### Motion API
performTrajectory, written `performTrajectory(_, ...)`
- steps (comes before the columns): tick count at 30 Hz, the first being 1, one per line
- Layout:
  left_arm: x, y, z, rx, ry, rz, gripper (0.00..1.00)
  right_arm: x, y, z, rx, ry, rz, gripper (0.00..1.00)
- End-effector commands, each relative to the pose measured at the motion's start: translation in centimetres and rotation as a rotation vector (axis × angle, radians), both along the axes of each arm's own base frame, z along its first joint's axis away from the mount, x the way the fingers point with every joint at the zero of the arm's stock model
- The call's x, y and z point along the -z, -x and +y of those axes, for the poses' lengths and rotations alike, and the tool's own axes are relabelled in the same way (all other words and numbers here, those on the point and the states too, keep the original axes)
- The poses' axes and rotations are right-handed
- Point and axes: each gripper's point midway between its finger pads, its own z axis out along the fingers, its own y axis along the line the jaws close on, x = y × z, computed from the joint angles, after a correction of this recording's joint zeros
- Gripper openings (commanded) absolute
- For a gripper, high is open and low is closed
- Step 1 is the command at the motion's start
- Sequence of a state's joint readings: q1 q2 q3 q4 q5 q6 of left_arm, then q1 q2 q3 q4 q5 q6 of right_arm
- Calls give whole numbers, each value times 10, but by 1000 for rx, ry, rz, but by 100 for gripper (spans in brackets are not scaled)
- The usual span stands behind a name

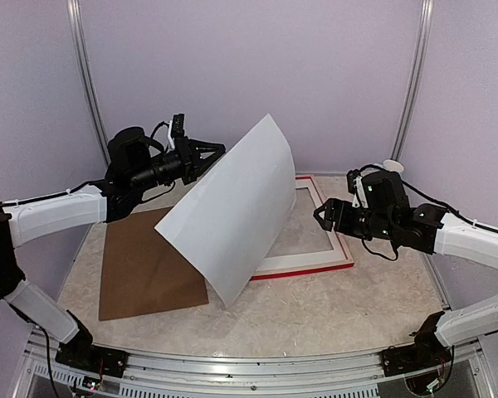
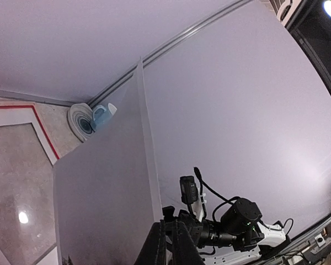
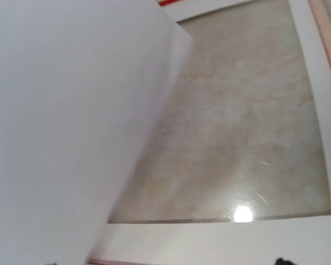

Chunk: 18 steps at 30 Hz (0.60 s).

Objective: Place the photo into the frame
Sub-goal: Turn over the photo, then frame the body at the center of the board.

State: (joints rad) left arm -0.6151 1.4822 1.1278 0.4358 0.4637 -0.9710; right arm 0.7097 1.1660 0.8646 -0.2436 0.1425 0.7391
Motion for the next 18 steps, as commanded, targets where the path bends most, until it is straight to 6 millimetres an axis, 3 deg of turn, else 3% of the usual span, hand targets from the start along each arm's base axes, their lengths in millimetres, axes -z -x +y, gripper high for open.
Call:
performTrajectory(1, 50, -46, 38, -109, 87, 75, 6, 18, 1, -14, 40, 20, 48, 84)
performTrajectory(4, 99, -66, 60, -158, 100, 162, 4, 23, 1, -17, 49, 26, 63, 84)
performTrajectory(8, 141, -74, 73, -211, 59, 219, 4, 29, 0, -21, 64, 43, 75, 84)
performTrajectory(18, 176, -68, 81, -276, -21, 252, 7, 74, -15, -37, 134, 143, 202, 85)
